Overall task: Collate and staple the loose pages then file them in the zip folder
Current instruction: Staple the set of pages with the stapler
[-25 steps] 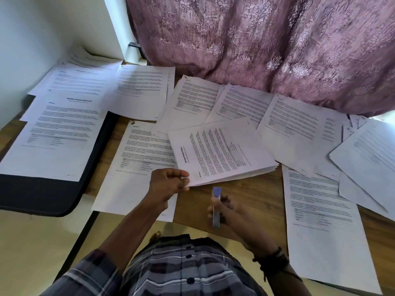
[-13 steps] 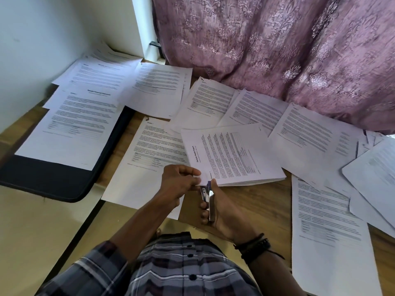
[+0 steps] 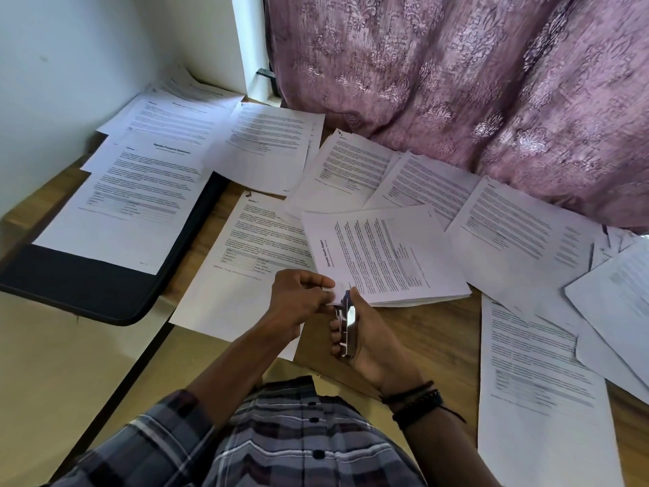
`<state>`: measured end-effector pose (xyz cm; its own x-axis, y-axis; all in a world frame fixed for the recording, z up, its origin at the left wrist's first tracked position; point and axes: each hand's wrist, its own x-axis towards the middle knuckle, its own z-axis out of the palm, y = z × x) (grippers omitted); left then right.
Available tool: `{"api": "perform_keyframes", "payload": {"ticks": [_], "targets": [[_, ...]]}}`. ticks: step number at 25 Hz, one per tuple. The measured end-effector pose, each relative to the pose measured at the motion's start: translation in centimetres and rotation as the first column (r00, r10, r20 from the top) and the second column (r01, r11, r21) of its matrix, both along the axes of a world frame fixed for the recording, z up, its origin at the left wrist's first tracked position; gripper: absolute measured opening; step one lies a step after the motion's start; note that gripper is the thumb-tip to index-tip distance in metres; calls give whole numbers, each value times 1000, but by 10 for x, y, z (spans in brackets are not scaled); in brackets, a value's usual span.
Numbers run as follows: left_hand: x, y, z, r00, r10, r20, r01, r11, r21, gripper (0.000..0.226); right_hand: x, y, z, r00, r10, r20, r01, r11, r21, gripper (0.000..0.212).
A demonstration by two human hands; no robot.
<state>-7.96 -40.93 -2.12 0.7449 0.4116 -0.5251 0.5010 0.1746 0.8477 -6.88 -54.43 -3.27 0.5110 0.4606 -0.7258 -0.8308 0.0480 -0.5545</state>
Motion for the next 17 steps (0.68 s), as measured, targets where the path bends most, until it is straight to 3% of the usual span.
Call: {"api": "perform_keyframes", "payload": {"ticks": [6, 13, 17], "targets": [[1, 2, 0, 1000, 0, -1, 0, 998, -61, 15, 0, -6, -8, 996, -90, -28, 94, 985, 146, 67], [1, 3, -5, 1000, 3, -8, -4, 998, -61, 15, -5, -10, 0, 991, -120, -50, 125, 987, 96, 48], [0, -1, -7, 1000, -9, 21, 7, 996, 85, 16, -2, -9, 1, 990, -139, -32, 141, 987, 77, 38]]}}
